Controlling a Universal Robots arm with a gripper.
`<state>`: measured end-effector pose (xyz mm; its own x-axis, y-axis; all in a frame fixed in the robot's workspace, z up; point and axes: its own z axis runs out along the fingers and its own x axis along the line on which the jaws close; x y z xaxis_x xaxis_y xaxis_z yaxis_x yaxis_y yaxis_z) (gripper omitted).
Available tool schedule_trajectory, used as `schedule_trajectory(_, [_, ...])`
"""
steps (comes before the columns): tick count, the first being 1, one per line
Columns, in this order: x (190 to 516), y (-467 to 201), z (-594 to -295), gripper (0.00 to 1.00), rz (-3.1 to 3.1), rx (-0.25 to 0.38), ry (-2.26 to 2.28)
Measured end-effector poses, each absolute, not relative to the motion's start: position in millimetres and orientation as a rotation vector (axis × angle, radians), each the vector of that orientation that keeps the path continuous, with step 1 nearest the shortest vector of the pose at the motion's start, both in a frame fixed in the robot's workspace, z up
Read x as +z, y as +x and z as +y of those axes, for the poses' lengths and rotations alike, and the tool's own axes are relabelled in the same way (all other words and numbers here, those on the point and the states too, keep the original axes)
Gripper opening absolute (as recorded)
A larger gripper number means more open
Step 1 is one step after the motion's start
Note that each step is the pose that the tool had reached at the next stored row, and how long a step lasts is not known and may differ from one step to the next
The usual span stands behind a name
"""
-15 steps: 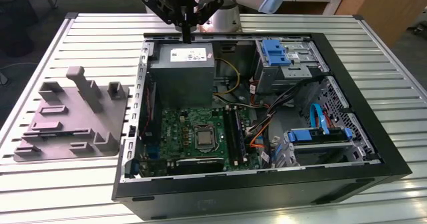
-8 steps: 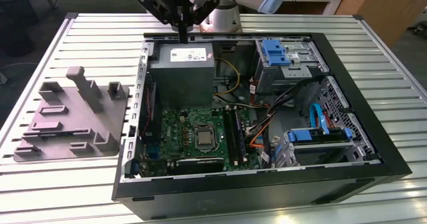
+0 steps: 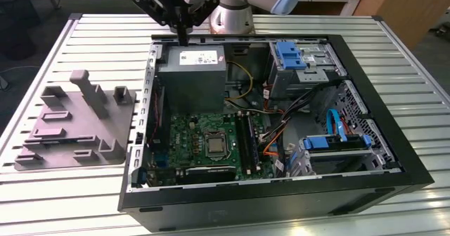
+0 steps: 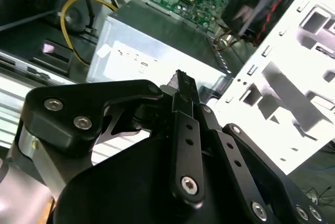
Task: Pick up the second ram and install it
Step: 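Reach for the second ram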
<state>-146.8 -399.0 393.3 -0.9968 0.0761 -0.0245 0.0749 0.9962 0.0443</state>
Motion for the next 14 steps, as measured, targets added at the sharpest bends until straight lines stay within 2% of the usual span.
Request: schedule_trajectory(14, [393.2, -183.8, -398.9, 0.1, 3.112, 0.068, 0.118])
